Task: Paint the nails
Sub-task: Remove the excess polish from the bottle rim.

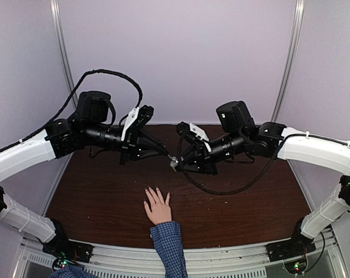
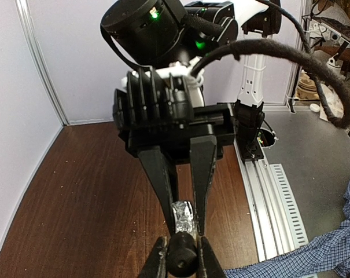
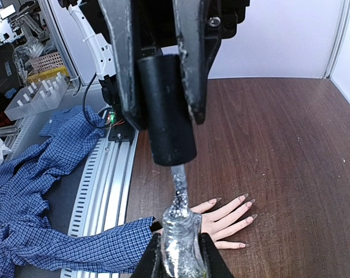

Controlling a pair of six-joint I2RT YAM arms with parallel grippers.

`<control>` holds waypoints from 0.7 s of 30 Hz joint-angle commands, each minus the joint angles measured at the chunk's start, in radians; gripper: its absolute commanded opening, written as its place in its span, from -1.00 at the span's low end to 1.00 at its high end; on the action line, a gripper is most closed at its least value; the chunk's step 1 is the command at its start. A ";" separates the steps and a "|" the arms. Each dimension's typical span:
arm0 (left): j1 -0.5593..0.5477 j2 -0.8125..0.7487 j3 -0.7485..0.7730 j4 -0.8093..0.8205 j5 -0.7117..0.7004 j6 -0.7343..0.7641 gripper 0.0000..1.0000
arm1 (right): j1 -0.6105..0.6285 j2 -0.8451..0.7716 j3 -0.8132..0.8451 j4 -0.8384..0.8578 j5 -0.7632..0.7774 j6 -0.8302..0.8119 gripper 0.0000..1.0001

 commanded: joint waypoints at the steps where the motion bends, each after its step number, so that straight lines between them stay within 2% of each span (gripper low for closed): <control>1: 0.007 -0.004 0.027 0.013 0.008 0.001 -1.00 | 0.019 0.018 0.039 -0.040 0.030 -0.033 -1.00; 21: 0.006 -0.007 0.025 -0.012 0.043 0.014 -1.00 | 0.012 -0.004 0.022 -0.005 0.029 -0.009 -1.00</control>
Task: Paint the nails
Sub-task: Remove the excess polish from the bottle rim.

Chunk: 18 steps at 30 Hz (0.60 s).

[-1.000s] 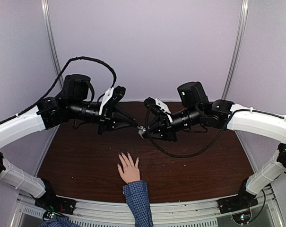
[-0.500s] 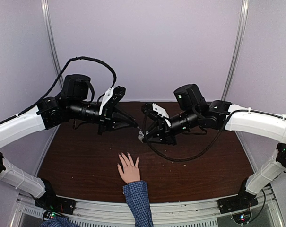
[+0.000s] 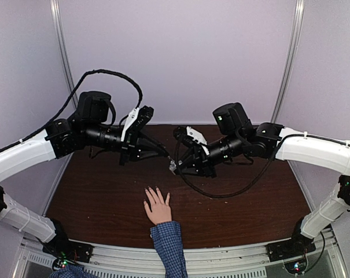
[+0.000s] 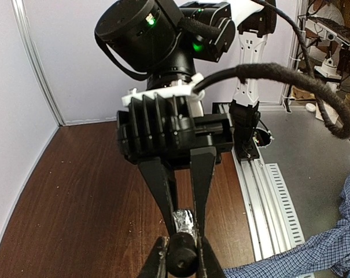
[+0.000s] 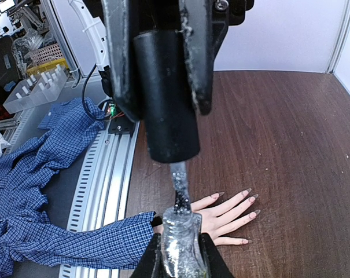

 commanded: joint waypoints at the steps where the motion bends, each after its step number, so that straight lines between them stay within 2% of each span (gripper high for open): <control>1: 0.006 -0.007 0.025 -0.007 0.027 0.013 -1.00 | -0.005 -0.020 0.012 0.034 0.003 0.017 -1.00; 18: 0.006 0.018 0.040 -0.009 0.035 0.005 -1.00 | -0.004 -0.006 0.022 0.026 -0.032 0.010 -1.00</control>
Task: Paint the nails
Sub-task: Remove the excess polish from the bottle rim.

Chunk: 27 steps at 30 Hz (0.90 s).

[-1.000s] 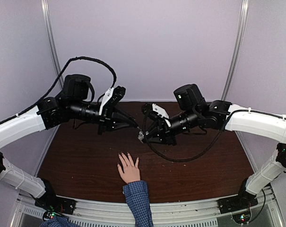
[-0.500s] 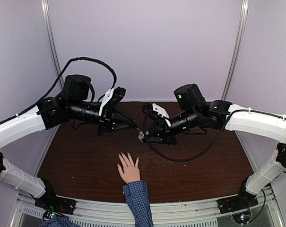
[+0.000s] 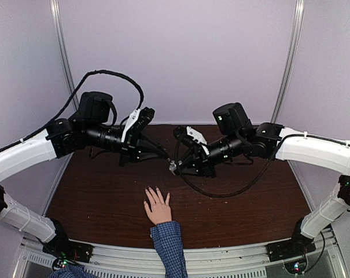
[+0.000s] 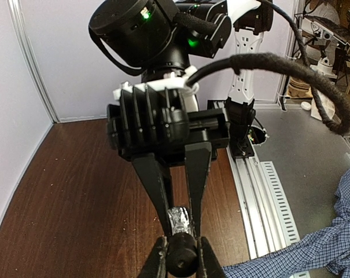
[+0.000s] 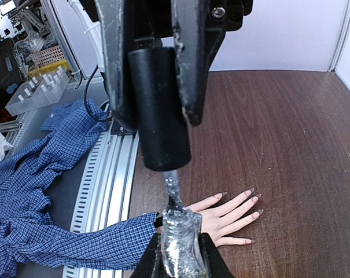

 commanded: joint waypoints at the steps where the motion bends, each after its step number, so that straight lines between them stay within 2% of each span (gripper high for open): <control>1: 0.006 0.013 0.034 0.016 0.016 0.005 -1.00 | -0.001 -0.006 0.022 0.024 -0.025 -0.006 -1.00; 27: 0.006 0.005 0.034 0.022 0.006 -0.001 -1.00 | 0.015 0.013 0.031 -0.015 -0.010 -0.034 -1.00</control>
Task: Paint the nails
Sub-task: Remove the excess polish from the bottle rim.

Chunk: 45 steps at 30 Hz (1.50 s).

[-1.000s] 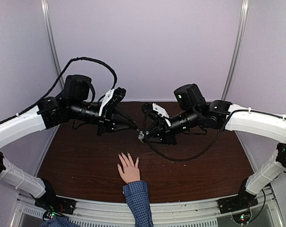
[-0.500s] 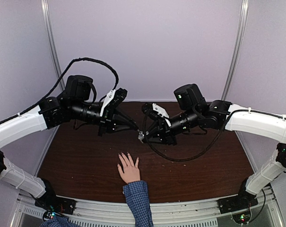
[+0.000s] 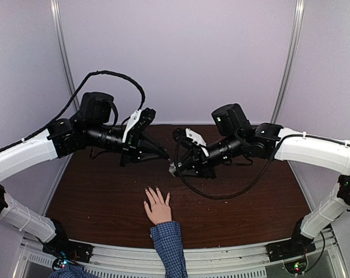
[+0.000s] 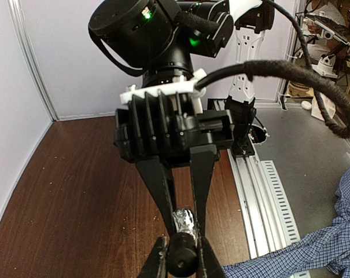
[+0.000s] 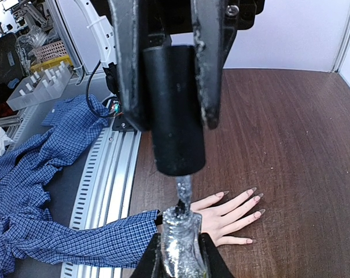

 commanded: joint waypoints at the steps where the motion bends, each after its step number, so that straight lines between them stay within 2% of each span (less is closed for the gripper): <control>1: 0.006 -0.003 0.032 0.022 0.007 -0.001 -1.00 | 0.007 0.007 0.033 -0.007 -0.002 -0.013 -1.00; 38: 0.007 0.018 0.046 -0.014 0.069 0.016 -1.00 | -0.013 -0.009 0.020 0.042 -0.017 0.023 -1.00; 45: 0.006 0.011 0.059 -0.061 0.068 0.040 -1.00 | -0.015 -0.015 0.016 0.051 -0.017 0.026 -1.00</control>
